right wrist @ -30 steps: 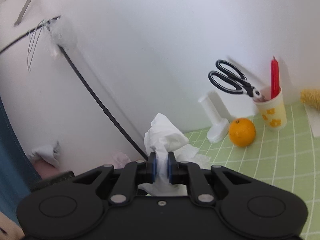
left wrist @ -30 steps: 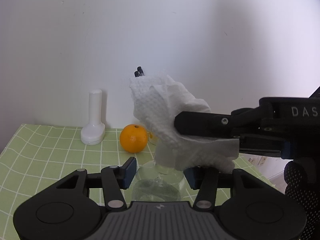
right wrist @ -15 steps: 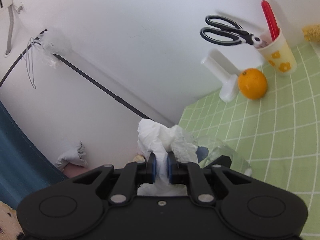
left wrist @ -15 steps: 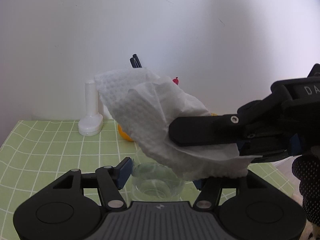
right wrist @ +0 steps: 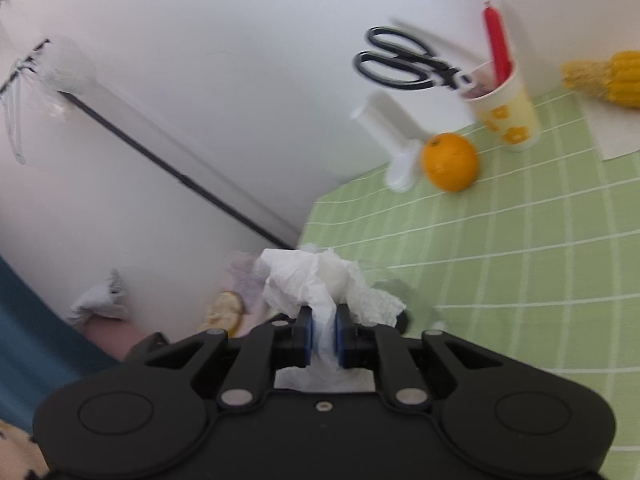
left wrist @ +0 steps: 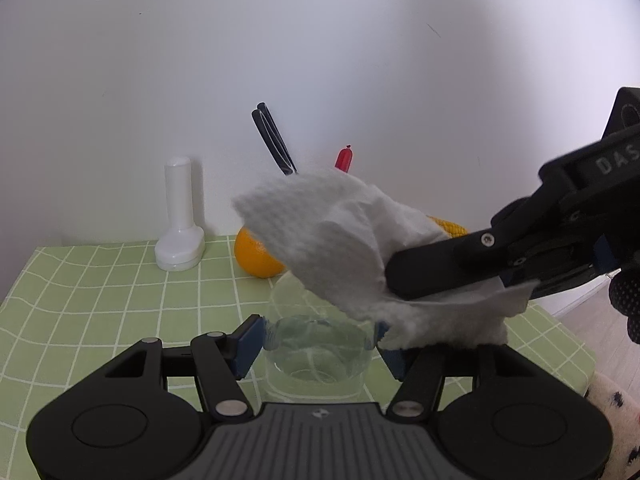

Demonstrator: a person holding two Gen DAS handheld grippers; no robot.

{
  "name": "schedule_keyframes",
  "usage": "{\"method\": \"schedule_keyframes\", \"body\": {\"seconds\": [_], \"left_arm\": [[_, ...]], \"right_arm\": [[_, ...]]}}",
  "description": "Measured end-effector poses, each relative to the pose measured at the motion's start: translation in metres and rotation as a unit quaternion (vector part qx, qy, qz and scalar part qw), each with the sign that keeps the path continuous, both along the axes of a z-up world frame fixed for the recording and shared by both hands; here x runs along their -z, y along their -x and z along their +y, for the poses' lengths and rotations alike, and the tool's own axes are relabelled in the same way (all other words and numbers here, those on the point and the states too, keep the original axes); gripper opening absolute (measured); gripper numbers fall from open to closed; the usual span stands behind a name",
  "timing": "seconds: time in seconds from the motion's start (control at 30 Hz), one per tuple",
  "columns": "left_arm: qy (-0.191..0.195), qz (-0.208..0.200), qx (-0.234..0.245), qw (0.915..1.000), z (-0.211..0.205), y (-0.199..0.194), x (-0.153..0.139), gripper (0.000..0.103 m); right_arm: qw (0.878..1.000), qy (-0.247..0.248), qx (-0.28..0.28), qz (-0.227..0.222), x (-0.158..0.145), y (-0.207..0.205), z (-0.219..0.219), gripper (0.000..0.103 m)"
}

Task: Clean container
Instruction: 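Wipe the tissue over the bottle with the right tool while the left tool holds it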

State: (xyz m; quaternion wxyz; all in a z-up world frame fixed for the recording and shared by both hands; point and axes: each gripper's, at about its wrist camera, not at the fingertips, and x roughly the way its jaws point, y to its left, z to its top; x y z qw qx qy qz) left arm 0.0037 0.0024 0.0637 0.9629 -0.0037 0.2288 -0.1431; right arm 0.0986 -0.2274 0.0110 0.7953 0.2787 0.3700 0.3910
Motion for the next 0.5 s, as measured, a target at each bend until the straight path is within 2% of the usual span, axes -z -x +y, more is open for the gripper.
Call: {"method": "schedule_keyframes", "body": {"seconds": [0.17, 0.2, 0.27, 0.43, 0.5], "left_arm": [[0.000, -0.001, 0.001, 1.0000, 0.003, 0.009, -0.004, 0.062], [-0.001, -0.002, 0.002, 1.0000, 0.002, 0.000, -0.004, 0.062], [-0.001, -0.003, 0.002, 1.0000, 0.000, -0.019, 0.004, 0.062], [-0.001, -0.008, 0.002, 1.0000, 0.002, -0.014, 0.002, 0.061], [0.000, -0.010, 0.001, 1.0000, 0.004, -0.012, 0.001, 0.061]], "right_arm": [[1.000, 0.005, 0.011, -0.008, 0.004, -0.003, -0.005, 0.012], [1.000, 0.008, 0.013, -0.013, 0.004, -0.003, -0.004, 0.012], [0.999, 0.017, 0.021, -0.030, 0.002, -0.002, -0.003, 0.012], [0.995, 0.043, 0.036, -0.082, -0.004, 0.002, 0.002, 0.012], [0.994, 0.045, 0.040, -0.090, -0.004, 0.002, 0.002, 0.012]]}}
